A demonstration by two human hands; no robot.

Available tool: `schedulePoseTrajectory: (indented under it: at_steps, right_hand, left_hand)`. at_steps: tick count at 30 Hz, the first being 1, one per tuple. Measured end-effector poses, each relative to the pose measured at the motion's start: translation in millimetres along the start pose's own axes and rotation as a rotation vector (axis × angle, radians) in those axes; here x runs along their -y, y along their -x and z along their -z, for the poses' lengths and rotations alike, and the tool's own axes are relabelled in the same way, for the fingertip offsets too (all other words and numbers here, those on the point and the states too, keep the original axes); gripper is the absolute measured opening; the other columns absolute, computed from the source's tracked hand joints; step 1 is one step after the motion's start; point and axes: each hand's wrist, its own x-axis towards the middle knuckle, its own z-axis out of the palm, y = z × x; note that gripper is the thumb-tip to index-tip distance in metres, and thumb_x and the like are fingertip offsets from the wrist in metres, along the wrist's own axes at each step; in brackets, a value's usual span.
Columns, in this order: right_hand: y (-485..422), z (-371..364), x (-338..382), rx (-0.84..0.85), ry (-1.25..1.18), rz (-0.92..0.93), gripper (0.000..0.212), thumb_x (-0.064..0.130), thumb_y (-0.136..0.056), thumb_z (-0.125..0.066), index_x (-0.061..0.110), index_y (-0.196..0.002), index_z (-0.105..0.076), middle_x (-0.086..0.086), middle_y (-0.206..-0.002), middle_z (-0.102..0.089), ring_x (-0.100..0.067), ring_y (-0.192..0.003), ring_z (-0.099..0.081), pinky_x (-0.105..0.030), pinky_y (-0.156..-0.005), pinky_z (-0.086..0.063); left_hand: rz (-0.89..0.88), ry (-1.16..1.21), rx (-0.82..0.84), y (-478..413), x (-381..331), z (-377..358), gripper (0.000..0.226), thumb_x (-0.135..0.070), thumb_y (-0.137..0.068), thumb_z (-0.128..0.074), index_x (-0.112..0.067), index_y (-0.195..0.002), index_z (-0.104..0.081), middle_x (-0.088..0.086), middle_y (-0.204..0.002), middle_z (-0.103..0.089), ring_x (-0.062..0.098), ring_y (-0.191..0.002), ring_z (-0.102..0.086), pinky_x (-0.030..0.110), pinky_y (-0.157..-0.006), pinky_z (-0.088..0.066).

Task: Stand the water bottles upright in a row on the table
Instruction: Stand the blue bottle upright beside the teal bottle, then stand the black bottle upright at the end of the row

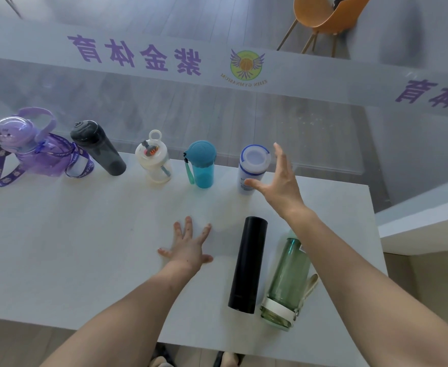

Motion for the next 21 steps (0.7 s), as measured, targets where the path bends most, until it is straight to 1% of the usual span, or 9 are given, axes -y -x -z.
schedulePoseTrajectory:
  at_steps: [3, 5, 6, 8, 10, 11, 13, 16, 21]
  right_hand:
    - [35, 12, -10, -0.095, 0.063, 0.246, 0.087, 0.037, -0.084, -0.085, 0.021, -0.154, -0.037, -0.002, -0.154, -0.047, -0.018, -0.140, -0.045, -0.031, -0.116, -0.036]
    - [60, 17, -21, -0.026, 0.140, 0.470, 0.063, 0.022, -0.085, -0.085, 0.008, -0.140, -0.056, -0.009, -0.136, -0.062, -0.027, -0.128, -0.057, -0.043, -0.111, -0.045]
    - [72, 17, -26, 0.086, 0.202, 0.550, 0.054, 0.017, -0.085, -0.085, 0.006, -0.133, -0.063, -0.012, -0.131, -0.065, -0.032, -0.125, -0.060, -0.049, -0.108, -0.047]
    - [91, 13, -35, 0.415, 0.400, 0.638, 0.047, 0.014, -0.085, -0.082, 0.009, -0.130, -0.068, -0.010, -0.137, -0.066, -0.033, -0.136, -0.055, -0.051, -0.111, -0.045]
    - [104, 4, -44, 0.705, 0.635, 0.653, 0.050, 0.011, -0.091, -0.071, 0.020, -0.140, -0.062, 0.000, -0.153, -0.055, -0.025, -0.153, -0.035, -0.048, -0.121, -0.032]
    - [107, -1, -48, 0.776, 0.731, 0.667, 0.054, 0.007, -0.094, -0.064, 0.025, -0.145, -0.057, 0.003, -0.159, -0.048, -0.023, -0.157, -0.026, -0.047, -0.123, -0.026]
    - [107, -9, -49, 0.816, 0.868, 0.734, 0.062, 0.003, -0.096, -0.058, 0.032, -0.150, -0.050, 0.002, -0.165, -0.038, -0.025, -0.159, -0.017, -0.048, -0.125, -0.021]
    - [102, -25, -46, 0.822, 0.990, 0.836, 0.061, 0.010, -0.100, -0.057, 0.037, -0.153, -0.043, -0.003, -0.164, -0.037, -0.030, -0.158, -0.019, -0.048, -0.126, -0.016]
    - [95, -33, -52, 0.717, 1.020, 0.979, 0.047, 0.018, -0.099, -0.058, 0.032, -0.143, -0.052, -0.004, -0.148, -0.053, -0.034, -0.146, -0.040, -0.048, -0.115, -0.031]
  left_hand:
    - [0.002, -0.003, -0.004, 0, 0, -1, 0.099, -0.053, -0.094, -0.069, -0.065, -0.153, 0.009, -0.006, -0.166, 0.035, 0.029, -0.154, 0.030, 0.085, -0.105, -0.022]
    - [0.003, -0.011, -0.009, 0, 0, -1, 0.099, -0.055, -0.093, -0.069, -0.065, -0.154, 0.009, -0.006, -0.167, 0.034, 0.029, -0.154, 0.029, 0.085, -0.104, -0.023]
    - [0.002, -0.012, -0.012, 0, 0, -1, 0.099, -0.055, -0.093, -0.069, -0.065, -0.154, 0.008, -0.006, -0.167, 0.033, 0.030, -0.154, 0.028, 0.085, -0.104, -0.024]
    - [0.000, -0.010, -0.016, 2, 0, -1, 0.098, -0.054, -0.093, -0.069, -0.065, -0.154, 0.007, -0.006, -0.167, 0.033, 0.030, -0.154, 0.028, 0.085, -0.104, -0.023]
    - [0.002, -0.010, -0.013, 3, 0, -1, 0.098, -0.054, -0.093, -0.069, -0.064, -0.154, 0.007, -0.007, -0.167, 0.032, 0.030, -0.155, 0.028, 0.085, -0.104, -0.023]
    - [0.002, -0.012, -0.014, 3, 0, 0, 0.098, -0.054, -0.094, -0.069, -0.064, -0.154, 0.008, -0.007, -0.167, 0.032, 0.030, -0.155, 0.028, 0.085, -0.104, -0.023]
    - [0.006, -0.016, -0.016, 5, -1, 0, 0.098, -0.054, -0.094, -0.068, -0.063, -0.154, 0.009, -0.007, -0.167, 0.032, 0.029, -0.155, 0.028, 0.084, -0.105, -0.023]
    - [0.014, -0.018, -0.023, 7, -2, 0, 0.096, -0.056, -0.095, -0.066, -0.063, -0.154, 0.009, -0.007, -0.167, 0.032, 0.029, -0.155, 0.027, 0.084, -0.107, -0.022]
    - [0.011, -0.017, -0.017, 11, -3, 2, 0.095, -0.056, -0.096, -0.064, -0.062, -0.155, 0.010, -0.006, -0.167, 0.034, 0.029, -0.155, 0.028, 0.082, -0.108, -0.022]
